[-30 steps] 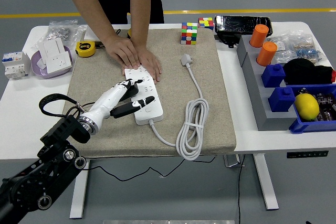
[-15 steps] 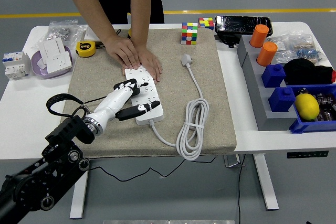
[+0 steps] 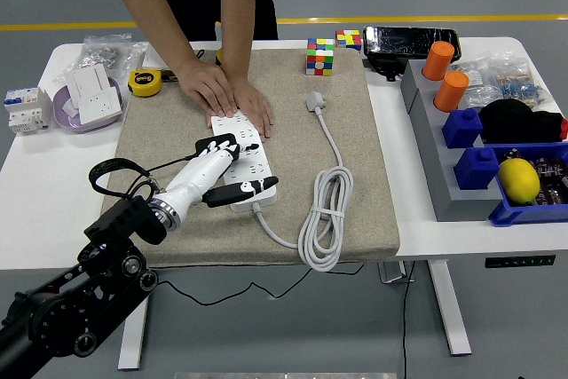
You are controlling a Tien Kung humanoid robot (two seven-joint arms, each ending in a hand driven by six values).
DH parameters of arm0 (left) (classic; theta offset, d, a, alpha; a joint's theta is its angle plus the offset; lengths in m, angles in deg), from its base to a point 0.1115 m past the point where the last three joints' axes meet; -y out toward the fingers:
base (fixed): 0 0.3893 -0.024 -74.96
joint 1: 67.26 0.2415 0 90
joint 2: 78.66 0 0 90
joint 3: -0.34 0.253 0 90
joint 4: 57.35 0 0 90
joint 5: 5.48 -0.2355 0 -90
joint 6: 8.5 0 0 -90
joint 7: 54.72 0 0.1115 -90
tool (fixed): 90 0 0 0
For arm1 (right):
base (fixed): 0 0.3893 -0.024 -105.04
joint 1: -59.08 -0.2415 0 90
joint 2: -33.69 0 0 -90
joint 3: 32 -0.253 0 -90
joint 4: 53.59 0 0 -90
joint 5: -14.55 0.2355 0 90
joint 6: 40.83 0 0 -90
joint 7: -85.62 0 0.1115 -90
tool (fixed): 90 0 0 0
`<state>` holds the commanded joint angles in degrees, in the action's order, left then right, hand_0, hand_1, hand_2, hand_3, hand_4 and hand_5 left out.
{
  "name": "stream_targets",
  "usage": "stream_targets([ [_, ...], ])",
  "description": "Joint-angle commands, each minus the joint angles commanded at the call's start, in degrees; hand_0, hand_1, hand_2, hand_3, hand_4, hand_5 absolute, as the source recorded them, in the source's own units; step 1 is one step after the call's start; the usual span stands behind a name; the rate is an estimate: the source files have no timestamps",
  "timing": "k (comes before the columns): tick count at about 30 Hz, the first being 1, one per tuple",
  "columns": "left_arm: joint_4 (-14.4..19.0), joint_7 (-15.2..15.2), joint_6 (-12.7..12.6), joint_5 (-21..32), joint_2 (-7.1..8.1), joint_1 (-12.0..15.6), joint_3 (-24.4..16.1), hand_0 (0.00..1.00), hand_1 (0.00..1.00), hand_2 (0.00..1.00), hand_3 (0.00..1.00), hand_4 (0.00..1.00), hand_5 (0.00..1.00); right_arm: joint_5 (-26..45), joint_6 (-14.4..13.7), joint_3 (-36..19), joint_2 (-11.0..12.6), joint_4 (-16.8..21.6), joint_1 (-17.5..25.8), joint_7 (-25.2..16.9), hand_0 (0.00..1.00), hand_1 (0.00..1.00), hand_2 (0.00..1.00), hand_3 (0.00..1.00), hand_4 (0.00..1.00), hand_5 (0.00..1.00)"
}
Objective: Pick up the plug,place it near the board,insert it into the board,press the button
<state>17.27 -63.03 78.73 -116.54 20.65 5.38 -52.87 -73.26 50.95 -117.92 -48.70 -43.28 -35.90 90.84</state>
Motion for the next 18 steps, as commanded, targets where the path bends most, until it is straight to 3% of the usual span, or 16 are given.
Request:
stream_targets([
  [13,-0.73,-0.74,0.90,-0.88,-0.05,-0.30,-0.02,0.998,0.996,0.939,0.924,0.998,0.998,0.21,-0.04,-0.04,0.01,0.00,-0.22,-0.04,0.856,0.764,0.751,0.784,0.998,0.898],
  [18,0.31,0.01,-0.13,-1.46,0.09,-0.30,-0.38,0.998,0.995,0.937,0.924,0.998,0.998,0.13,-0.08,-0.19,-0.01,0.00,-0.22,0.00,0.856,0.764,0.751,0.784,0.998,0.899],
])
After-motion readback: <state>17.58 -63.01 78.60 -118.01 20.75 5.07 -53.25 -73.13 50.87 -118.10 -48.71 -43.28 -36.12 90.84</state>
